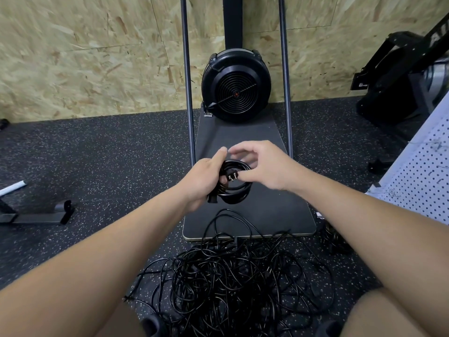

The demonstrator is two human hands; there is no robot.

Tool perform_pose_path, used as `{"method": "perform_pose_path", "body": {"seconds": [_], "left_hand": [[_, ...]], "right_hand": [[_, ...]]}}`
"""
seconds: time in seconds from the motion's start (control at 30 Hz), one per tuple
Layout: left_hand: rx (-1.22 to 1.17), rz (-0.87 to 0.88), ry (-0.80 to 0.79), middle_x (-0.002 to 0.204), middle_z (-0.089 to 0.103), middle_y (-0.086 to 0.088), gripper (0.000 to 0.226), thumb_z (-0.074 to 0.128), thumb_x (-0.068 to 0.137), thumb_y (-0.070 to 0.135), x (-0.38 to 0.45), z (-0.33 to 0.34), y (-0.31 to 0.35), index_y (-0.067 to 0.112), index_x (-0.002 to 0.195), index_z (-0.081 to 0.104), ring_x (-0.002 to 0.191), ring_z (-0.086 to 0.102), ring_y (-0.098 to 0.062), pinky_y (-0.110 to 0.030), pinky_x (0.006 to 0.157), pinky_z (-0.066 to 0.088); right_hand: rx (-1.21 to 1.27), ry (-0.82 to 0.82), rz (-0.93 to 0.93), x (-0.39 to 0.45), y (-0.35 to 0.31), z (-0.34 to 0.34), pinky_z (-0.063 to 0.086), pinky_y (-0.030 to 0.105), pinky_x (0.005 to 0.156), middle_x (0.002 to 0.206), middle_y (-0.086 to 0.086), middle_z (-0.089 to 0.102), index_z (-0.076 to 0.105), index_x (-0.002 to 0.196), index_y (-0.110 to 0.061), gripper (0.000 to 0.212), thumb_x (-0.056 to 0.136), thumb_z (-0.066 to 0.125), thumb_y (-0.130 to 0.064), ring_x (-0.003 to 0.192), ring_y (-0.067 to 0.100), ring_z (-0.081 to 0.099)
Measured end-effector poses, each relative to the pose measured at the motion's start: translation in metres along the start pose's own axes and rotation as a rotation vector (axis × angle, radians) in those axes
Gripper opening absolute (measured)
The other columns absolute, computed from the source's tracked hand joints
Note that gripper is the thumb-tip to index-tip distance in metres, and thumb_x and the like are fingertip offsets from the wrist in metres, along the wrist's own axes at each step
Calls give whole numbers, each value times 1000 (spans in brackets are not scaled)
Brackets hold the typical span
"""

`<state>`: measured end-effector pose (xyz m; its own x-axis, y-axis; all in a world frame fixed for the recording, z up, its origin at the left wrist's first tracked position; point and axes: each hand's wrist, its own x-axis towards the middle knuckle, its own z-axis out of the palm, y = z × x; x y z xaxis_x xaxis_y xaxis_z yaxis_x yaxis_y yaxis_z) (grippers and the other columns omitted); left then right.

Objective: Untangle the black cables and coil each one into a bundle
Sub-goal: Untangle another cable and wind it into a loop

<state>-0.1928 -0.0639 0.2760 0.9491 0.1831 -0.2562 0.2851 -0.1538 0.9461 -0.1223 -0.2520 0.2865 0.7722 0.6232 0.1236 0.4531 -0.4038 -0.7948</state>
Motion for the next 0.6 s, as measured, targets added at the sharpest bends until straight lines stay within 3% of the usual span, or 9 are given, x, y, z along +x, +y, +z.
{"method": "perform_pose_path", "body": {"seconds": [0.1, 0.17, 0.27, 0.37, 0.47, 0.6], "left_hand": [[-24, -68, 26, 66, 63, 1, 64, 46, 106, 74, -2, 7, -4, 16, 96, 71, 69, 53, -22, -35, 66, 38], [-63, -78, 28, 72, 70, -2, 70, 47, 104, 76, -1, 8, -3, 11, 105, 73, 74, 60, -23, -37, 75, 44], [-167, -85, 33, 77, 73, -3, 69, 47, 105, 76, 0, 6, 2, 14, 106, 77, 71, 66, -21, -33, 71, 49], [-207, -94, 62, 64, 56, 2, 63, 47, 104, 76, 3, 3, 1, 21, 85, 71, 61, 48, -17, -32, 63, 35], [-167, -55, 53, 64, 45, 6, 58, 48, 100, 82, 5, -5, 0, 27, 88, 64, 60, 34, -15, -34, 61, 21], [-87, 199, 3, 67, 44, 7, 50, 58, 101, 74, 6, -12, 6, 24, 100, 63, 55, 35, -14, -31, 53, 24]], "right_hand": [[-244, 24, -159, -1, -1, -3, 57, 37, 100, 142, -19, 55, 60, 150, -33, 78, 80, 96, -28, 118, 2, 62], [-330, 36, -282, -3, -1, -4, 55, 40, 100, 143, -19, 49, 61, 148, -34, 75, 82, 94, -29, 122, 4, 56], [-481, 125, -473, -5, -1, -3, 57, 46, 93, 138, -10, 51, 69, 138, -30, 49, 92, 85, -29, 124, 12, 54], [-571, 181, -652, -4, 1, 4, 54, 44, 85, 127, -1, 60, 77, 119, -18, 18, 103, 73, -25, 108, 18, 56], [-289, 255, -531, -2, -2, 12, 52, 44, 91, 113, 0, 64, 73, 104, -10, 10, 104, 73, -20, 102, 21, 61], [257, 430, -102, 2, -10, 20, 57, 53, 98, 102, 4, 75, 74, 100, -12, 14, 103, 72, -26, 95, 16, 72]]}}
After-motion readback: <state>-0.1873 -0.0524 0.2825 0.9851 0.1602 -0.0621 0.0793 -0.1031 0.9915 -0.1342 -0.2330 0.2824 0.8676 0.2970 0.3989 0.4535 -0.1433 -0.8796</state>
